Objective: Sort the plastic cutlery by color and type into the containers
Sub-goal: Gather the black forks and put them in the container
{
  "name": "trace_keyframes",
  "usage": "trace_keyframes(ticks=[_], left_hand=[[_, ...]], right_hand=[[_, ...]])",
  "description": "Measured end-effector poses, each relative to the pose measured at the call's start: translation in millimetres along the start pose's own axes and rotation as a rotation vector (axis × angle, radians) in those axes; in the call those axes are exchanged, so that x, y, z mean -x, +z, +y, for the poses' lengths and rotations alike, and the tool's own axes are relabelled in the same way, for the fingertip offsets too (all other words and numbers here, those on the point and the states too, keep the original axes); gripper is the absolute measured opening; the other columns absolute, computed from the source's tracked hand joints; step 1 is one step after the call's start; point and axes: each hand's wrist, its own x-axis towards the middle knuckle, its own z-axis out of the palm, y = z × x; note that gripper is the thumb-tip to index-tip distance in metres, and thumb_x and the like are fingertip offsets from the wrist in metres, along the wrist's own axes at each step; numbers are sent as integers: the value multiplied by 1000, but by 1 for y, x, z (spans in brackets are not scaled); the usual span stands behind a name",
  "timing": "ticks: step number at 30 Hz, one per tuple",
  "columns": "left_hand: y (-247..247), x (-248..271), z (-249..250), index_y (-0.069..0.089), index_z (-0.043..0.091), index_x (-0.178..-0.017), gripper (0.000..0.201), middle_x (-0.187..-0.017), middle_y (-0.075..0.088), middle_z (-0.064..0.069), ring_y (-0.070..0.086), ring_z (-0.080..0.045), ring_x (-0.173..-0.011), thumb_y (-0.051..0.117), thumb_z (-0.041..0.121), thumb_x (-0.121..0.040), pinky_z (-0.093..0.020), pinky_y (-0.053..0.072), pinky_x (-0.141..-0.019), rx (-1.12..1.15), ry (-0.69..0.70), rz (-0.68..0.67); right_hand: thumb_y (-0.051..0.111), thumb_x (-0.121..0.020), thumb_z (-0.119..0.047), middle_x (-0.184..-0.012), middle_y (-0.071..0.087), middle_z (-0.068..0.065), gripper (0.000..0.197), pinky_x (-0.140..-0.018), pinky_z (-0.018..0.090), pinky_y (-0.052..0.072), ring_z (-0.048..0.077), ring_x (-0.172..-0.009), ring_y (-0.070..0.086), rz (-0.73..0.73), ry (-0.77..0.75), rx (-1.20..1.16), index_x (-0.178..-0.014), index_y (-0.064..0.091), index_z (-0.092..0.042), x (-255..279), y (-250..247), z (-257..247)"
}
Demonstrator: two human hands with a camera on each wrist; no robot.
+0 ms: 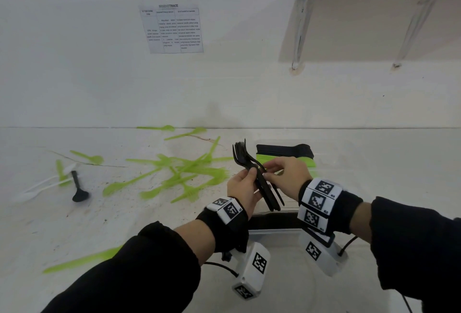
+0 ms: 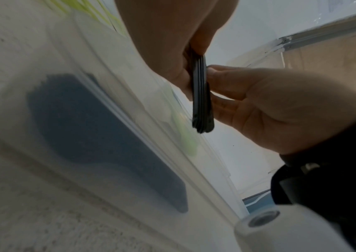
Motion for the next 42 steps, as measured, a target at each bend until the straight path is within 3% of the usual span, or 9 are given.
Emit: trace_keyframes(ticks=[4, 10, 15, 24, 29, 33, 35, 39, 42], left_hand=[[-1, -1, 3, 59, 1, -93, 22, -91, 67, -16, 68, -21, -76, 39, 7, -100, -28, 56, -53, 13, -14, -54], [-5, -2, 4, 61, 7, -100, 21, -75, 73, -3, 68, -12, -61, 40, 13, -100, -25, 56, -54, -43, -92, -138], [-7, -2, 9, 62, 12, -94, 17, -80, 67, -3, 65, -13, -61, 45, 11, -98, -36, 53, -66, -206, -43, -110], [14, -16, 42, 65, 3, -109, 23, -80, 64, 1, 53, 4, -43, 48, 6, -94, -11, 39, -48, -813, 367, -69], [15, -6, 41, 65, 11, -118, 28, -103, 69, -18, 62, -27, -92, 56, 15, -93, -23, 37, -75, -1426, 563, -207], [17, -2, 31, 65, 12, -118, 28, -110, 68, -14, 59, -29, -103, 55, 14, -93, -23, 34, -80, -1546, 604, -274], [13, -3, 26, 64, 7, -118, 29, -114, 67, -13, 59, -26, -108, 59, 11, -89, -20, 35, -86, -1476, 538, -261], [0, -5, 19, 45, 10, -121, 54, -115, 64, -3, 57, -21, -109, 75, 21, -78, -31, 39, -97, -1402, 479, -221], [-16, -8, 29, 34, 18, -136, 77, -139, 45, 4, 37, -15, -132, 75, 38, -75, -38, 11, -116, -1449, 466, -162]], right_hand=[[67, -80, -8, -79, 66, -5, 19, -87, 37, 53, 15, -81, 62, -36, 5, -53, -98, 68, -12, -1, 4, 0], [70, -76, -3, -85, 68, 8, 24, -86, 45, 54, 27, -88, 67, -58, 41, -188, -76, 59, -25, -6, 9, 3], [61, -86, -19, -105, 65, 5, 19, -93, 32, 46, 19, -98, 59, -91, -7, 22, -103, 67, -13, -8, 4, 4], [50, -93, -36, -133, 44, 7, 39, -105, 35, 29, 25, -127, 36, 267, -312, 252, -122, 55, -12, -34, -65, -37], [39, -97, -41, -145, 41, 1, 43, -109, 36, 27, 21, -133, 36, -202, -353, 825, -136, 46, -24, -34, -72, -45], [43, -96, -25, -115, 64, 7, 31, -86, 28, 42, 22, -104, 56, -509, -277, 956, -119, 62, -16, -26, -58, -41], [51, -93, -24, -111, 66, 6, 31, -78, 25, 40, 20, -99, 56, -531, -256, 929, -122, 61, -16, -22, -51, -36], [55, -91, -16, -115, 64, 7, 32, -87, 27, 46, 21, -107, 59, -492, -209, 876, -123, 60, -12, -20, -37, -20], [51, -91, -12, -111, 65, 8, 26, -83, 29, 47, 23, -103, 60, -476, -163, 853, -114, 64, -11, -15, -30, -3]])
